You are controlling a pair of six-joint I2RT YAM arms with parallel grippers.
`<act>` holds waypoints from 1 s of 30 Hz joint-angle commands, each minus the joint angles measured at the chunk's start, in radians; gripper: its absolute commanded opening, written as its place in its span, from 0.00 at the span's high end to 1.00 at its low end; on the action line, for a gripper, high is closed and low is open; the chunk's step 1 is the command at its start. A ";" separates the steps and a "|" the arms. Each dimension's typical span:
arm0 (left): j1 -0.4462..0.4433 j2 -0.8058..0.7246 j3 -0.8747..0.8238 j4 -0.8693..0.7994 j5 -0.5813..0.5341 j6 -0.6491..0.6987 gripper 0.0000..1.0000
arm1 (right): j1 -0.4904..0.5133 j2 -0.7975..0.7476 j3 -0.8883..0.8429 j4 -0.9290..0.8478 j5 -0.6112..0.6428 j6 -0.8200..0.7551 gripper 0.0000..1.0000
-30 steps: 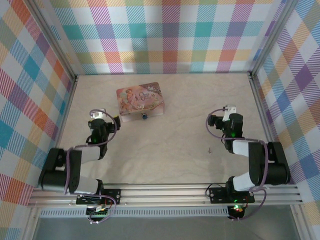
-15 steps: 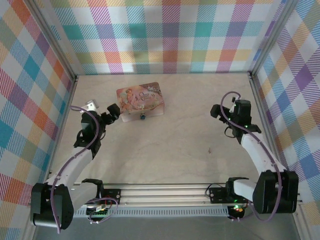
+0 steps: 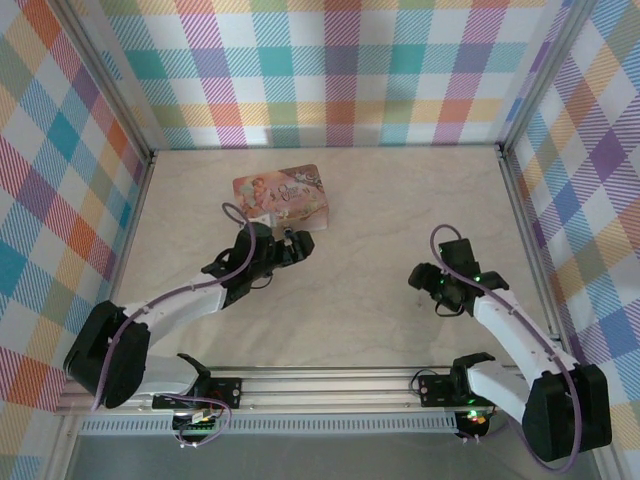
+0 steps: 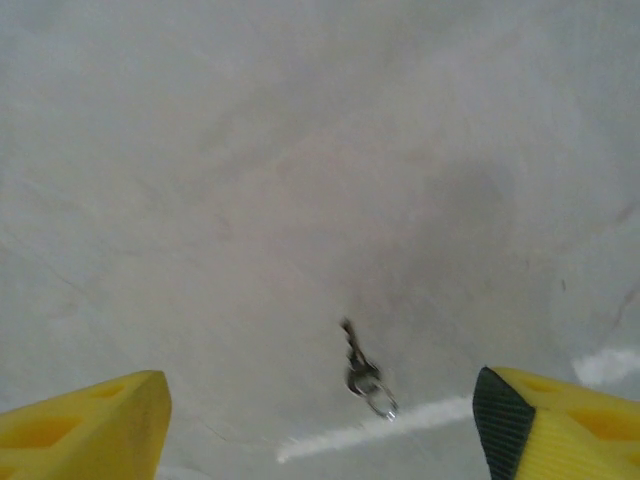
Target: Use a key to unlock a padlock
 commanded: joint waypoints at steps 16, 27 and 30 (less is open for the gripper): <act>-0.066 0.084 0.120 -0.025 -0.029 -0.003 0.00 | 0.076 0.153 -0.043 0.060 0.031 0.030 0.57; -0.067 0.092 0.146 -0.075 -0.043 0.008 0.00 | 0.077 0.196 -0.049 0.059 0.036 0.027 0.70; -0.067 0.091 0.147 -0.077 -0.040 0.009 0.00 | 0.076 0.209 -0.052 0.065 0.030 0.028 0.75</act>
